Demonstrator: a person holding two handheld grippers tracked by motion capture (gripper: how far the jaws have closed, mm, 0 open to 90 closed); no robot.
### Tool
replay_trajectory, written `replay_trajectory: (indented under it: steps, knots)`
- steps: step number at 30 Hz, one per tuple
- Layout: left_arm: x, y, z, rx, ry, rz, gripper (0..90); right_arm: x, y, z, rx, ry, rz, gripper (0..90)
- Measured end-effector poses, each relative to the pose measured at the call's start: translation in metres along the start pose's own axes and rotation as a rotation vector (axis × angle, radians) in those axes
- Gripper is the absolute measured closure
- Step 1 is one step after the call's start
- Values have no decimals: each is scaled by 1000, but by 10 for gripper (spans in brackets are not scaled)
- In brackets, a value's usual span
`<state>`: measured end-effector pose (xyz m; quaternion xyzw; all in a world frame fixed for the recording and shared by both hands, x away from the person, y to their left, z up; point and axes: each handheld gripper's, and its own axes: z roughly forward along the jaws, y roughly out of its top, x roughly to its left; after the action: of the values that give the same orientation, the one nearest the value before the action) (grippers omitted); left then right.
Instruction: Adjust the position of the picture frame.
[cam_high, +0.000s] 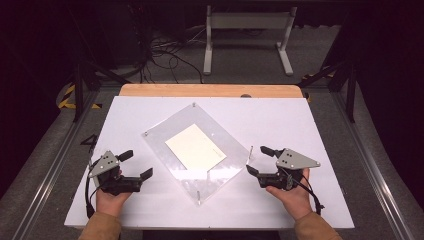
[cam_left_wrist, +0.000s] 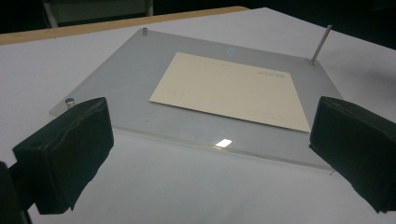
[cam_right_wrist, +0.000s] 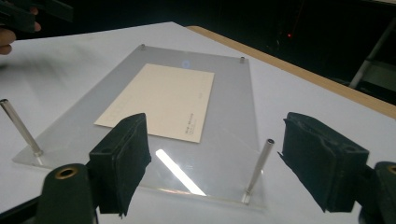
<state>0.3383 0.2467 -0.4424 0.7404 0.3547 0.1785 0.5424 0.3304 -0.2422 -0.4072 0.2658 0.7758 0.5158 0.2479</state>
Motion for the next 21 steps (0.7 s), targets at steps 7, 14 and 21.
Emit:
replay_trajectory:
  steps: [7,14,21]
  knots:
    - [0,-1,1,3,-1,-8,0,14,8,10,-12,60,-7,227]
    - [2,0,1,-1,-8,-22,0,34,14,24,-13,147,-5,240]
    - [1,0,2,11,-6,-19,1,54,16,39,23,232,-35,324]
